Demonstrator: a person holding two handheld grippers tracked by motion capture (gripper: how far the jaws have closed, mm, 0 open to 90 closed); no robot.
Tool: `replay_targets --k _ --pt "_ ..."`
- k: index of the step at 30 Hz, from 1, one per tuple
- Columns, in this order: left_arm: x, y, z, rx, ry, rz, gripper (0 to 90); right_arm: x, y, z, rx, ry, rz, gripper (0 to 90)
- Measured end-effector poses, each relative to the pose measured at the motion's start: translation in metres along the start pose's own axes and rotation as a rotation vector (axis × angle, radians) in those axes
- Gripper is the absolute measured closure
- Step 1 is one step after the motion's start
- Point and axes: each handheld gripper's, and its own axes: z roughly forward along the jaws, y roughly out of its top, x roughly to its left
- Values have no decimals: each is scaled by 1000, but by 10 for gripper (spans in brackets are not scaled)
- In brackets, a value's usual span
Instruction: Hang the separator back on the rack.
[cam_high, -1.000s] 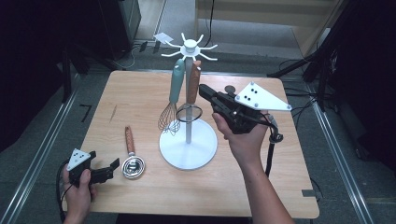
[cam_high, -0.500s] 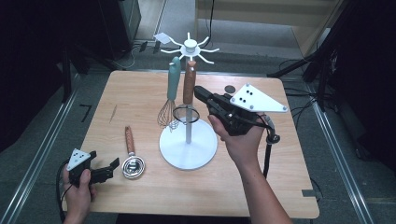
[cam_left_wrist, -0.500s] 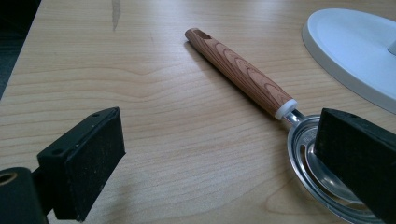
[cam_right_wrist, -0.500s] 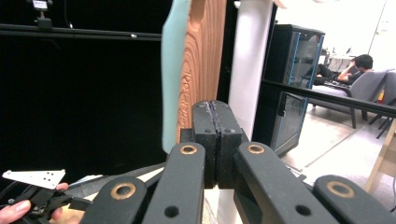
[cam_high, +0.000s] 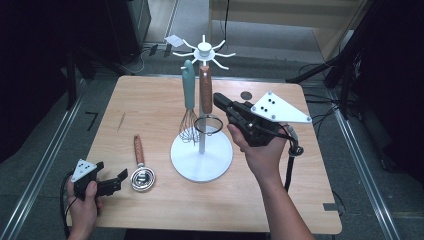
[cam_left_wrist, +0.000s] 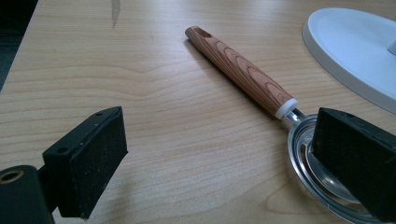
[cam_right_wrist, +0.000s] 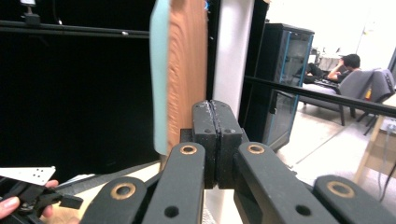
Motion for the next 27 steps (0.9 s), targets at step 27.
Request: replay_targets --k 27 --pt "0 1 1 12 23 -10 133 -37 -100 -48 173 -217 73 747"
